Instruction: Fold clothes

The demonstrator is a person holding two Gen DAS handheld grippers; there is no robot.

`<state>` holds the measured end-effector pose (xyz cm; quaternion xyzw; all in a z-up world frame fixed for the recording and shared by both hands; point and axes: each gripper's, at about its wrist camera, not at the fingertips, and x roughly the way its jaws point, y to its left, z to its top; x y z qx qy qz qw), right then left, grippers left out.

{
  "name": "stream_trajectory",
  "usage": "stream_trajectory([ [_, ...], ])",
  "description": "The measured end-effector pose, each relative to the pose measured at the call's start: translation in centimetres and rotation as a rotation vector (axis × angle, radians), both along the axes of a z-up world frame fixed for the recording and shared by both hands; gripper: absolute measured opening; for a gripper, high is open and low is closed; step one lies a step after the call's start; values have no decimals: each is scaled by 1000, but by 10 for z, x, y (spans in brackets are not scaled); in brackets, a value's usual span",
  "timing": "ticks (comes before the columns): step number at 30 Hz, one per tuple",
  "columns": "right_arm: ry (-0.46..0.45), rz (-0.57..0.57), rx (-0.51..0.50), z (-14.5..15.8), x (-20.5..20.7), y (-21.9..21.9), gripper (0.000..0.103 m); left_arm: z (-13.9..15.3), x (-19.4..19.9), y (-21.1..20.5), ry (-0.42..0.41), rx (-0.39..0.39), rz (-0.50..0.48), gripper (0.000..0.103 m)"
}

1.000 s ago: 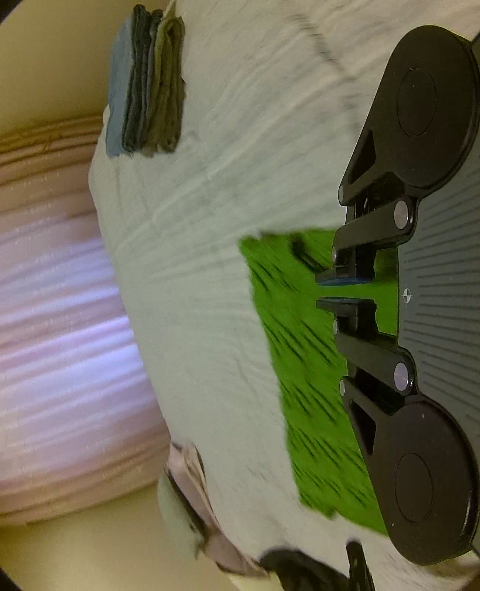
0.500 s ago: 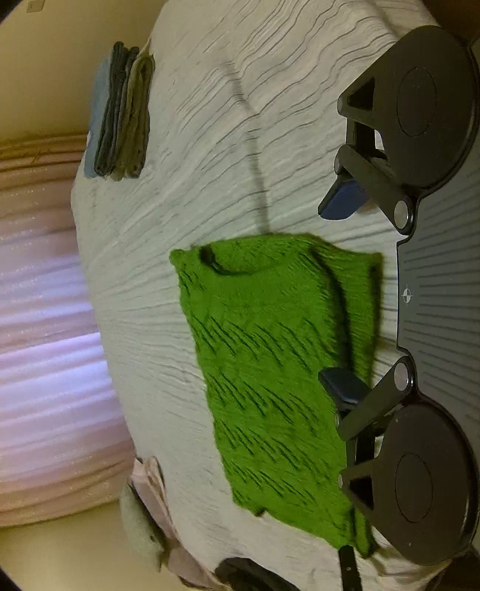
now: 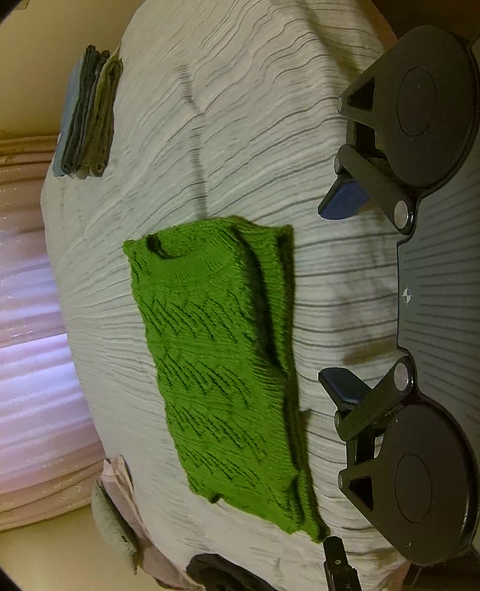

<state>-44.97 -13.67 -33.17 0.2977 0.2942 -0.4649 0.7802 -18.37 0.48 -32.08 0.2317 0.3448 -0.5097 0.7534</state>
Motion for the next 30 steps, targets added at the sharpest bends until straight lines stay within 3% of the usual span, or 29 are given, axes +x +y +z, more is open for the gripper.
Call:
stream_trajectory([
  [18, -20, -30, 14, 2, -11, 22, 90, 8, -27, 10, -46, -3, -60, 51],
  [30, 6, -8, 20, 1, 0, 18, 90, 3, -20, 8, -23, 8, -52, 52],
])
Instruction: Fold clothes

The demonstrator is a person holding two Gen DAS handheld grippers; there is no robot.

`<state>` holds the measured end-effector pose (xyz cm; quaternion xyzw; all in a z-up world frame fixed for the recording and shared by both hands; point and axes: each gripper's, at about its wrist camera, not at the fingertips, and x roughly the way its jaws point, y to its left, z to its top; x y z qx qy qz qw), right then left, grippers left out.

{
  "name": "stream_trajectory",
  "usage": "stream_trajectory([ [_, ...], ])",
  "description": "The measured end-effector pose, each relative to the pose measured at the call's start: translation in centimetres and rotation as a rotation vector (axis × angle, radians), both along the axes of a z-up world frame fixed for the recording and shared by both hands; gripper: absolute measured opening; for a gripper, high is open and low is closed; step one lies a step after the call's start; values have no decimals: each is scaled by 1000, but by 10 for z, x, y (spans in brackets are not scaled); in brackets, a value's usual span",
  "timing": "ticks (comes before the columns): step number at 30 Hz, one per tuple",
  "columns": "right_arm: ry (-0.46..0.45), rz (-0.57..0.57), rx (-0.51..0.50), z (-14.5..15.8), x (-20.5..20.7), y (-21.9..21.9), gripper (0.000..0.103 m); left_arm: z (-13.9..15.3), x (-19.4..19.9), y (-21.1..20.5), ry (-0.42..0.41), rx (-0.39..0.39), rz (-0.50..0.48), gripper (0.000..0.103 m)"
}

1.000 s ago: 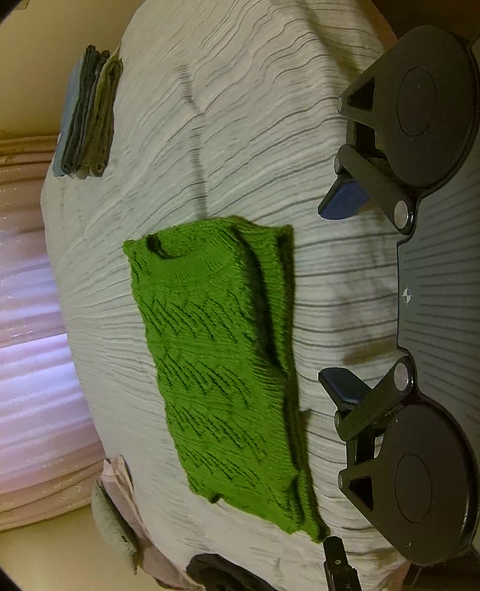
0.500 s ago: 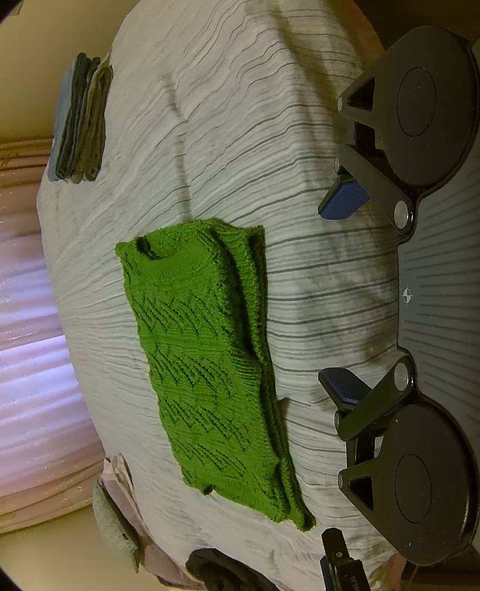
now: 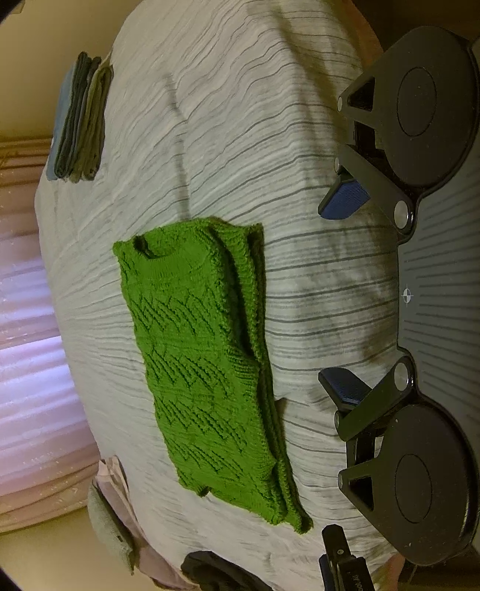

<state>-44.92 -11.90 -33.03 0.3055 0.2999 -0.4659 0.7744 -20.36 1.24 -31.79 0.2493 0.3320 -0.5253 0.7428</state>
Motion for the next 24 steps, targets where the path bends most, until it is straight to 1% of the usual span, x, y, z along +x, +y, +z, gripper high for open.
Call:
stream_trajectory([
  [13, 15, 18, 6, 1, 10, -10, 90, -10, 9, -13, 29, 31, 3, 53],
  [20, 29, -7, 17, -2, 6, -14, 90, -15, 11, -25, 38, 51, -14, 54],
  [24, 34, -28, 26, -3, 2, -17, 90, -16, 11, -30, 43, 50, -23, 55],
])
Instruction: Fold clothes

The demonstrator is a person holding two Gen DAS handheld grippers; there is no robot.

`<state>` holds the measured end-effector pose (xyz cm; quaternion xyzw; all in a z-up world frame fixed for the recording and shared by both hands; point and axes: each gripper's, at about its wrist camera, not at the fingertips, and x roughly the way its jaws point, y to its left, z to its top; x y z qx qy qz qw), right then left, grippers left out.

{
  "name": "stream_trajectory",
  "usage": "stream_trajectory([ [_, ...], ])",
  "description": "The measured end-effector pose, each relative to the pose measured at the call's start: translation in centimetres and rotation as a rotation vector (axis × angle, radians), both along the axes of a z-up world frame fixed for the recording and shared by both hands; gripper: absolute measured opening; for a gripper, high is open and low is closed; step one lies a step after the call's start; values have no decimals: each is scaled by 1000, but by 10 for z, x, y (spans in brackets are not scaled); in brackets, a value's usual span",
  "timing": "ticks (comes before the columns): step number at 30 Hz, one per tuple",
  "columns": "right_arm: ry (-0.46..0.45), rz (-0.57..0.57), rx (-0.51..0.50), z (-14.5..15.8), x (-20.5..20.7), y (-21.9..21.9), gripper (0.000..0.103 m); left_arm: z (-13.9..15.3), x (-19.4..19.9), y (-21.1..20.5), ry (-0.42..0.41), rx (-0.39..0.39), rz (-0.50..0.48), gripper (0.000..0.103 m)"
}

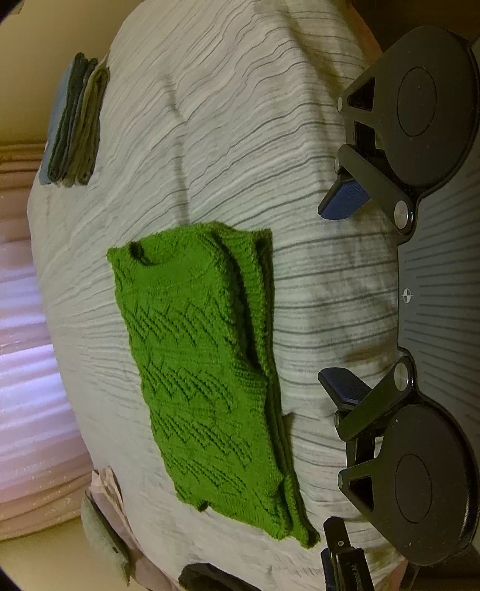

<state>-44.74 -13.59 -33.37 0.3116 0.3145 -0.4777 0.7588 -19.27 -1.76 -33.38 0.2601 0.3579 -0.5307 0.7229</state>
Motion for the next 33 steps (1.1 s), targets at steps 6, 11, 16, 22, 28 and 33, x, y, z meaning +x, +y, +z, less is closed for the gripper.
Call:
stream_trajectory([
  [6, 14, -8, 11, -2, -1, -5, 90, 7, 7, -1, 16, -63, 21, 54],
  [11, -29, -51, -41, 12, -11, -9, 90, 13, 16, -6, 17, -113, 12, 45],
  [16, -247, -82, -183, 36, -26, -18, 89, 15, 28, -19, 34, -151, -8, 27],
  [22, -311, -60, -155, 27, -12, -49, 43, 14, 41, -37, 78, -205, -19, 22],
  [28, -274, -72, -54, -5, -6, -71, 43, -11, 44, -59, 60, -110, -26, 22],
  [33, -188, -11, -66, -20, -1, -61, 43, -27, 32, -53, -18, -115, -49, 22],
])
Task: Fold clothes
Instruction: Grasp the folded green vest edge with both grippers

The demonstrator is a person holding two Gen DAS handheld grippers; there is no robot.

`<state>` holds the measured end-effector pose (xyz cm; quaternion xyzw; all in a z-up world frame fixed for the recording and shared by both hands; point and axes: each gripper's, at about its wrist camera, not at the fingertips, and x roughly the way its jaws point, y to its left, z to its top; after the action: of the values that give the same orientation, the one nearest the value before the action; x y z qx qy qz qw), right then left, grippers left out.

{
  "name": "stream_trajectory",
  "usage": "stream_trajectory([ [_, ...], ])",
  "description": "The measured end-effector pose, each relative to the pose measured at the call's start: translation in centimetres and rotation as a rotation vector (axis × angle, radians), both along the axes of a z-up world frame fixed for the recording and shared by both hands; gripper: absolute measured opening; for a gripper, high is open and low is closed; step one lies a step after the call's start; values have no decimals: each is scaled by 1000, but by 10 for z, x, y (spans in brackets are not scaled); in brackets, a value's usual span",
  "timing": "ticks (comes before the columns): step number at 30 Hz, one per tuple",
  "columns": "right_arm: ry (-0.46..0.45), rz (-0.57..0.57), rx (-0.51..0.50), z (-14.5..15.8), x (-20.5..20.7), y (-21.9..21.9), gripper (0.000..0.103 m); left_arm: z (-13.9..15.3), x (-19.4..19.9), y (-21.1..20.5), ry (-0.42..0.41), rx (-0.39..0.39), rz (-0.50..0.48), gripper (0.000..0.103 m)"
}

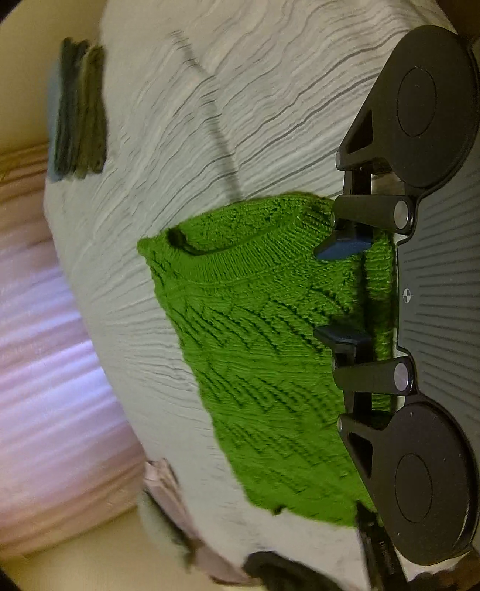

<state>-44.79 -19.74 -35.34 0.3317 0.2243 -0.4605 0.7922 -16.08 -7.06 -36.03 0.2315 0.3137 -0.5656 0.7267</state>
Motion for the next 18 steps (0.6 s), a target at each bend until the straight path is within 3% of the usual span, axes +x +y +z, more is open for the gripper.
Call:
stream_trajectory([
  [4, -87, -7, 24, 6, -14, -4, 43, 6, 6, 1, 43, -12, 0, 21],
  [9, -312, -144, 70, 8, -58, -25, 44, 16, 33, 12, 233, -68, 42, 21],
  [13, -458, -230, 216, -18, -85, -44, 44, 16, 48, 17, 351, -108, 69, 20],
  [16, -609, -224, 324, -40, -88, -53, 44, 4, 57, 13, 424, -70, 94, 19],
  [18, -646, -222, 351, -48, -84, -58, 44, -1, 61, 14, 464, -79, 111, 19],
])
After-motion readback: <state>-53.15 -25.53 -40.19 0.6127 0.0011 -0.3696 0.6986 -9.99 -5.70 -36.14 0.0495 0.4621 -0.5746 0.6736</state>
